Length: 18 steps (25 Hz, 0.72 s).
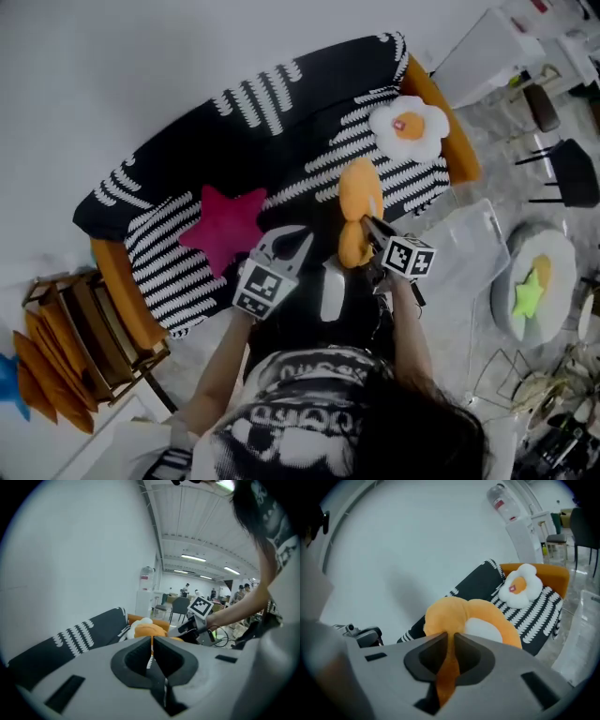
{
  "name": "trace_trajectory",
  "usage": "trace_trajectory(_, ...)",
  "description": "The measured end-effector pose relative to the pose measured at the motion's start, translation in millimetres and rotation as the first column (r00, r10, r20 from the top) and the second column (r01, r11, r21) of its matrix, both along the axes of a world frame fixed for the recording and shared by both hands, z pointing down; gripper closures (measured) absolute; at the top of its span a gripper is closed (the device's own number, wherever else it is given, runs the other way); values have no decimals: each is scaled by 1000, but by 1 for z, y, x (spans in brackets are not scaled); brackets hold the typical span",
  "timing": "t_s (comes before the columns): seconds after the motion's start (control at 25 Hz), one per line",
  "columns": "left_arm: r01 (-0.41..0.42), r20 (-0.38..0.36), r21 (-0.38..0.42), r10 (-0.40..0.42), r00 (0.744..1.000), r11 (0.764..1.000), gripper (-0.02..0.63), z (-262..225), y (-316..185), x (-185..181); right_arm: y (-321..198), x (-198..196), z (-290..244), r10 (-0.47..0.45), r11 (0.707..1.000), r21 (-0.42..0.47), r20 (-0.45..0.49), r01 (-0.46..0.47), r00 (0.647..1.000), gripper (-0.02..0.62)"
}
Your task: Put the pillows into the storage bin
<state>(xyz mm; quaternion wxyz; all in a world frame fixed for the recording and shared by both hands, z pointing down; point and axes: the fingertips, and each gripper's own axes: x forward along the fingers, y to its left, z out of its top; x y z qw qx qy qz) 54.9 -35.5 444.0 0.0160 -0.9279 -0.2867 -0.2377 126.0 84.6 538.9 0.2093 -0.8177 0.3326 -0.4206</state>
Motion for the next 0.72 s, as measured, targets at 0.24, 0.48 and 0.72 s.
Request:
trace_trajectory(0.24, -191, -46, 12, 192, 980, 981, 592, -13, 71, 13, 98, -11, -10, 183, 982, -44, -20, -184, 983, 552)
trace_trajectory(0.48, -300, -47, 2, 300, 953, 954, 592, -19, 152, 16, 204, -37, -23, 342, 938, -54, -43, -344, 939, 552)
trace_trajectory(0.72, -416, -62, -5, 415, 908, 909, 592, -27, 258, 5, 330, -71, -10, 450, 885, -112, -51, -453, 892, 552)
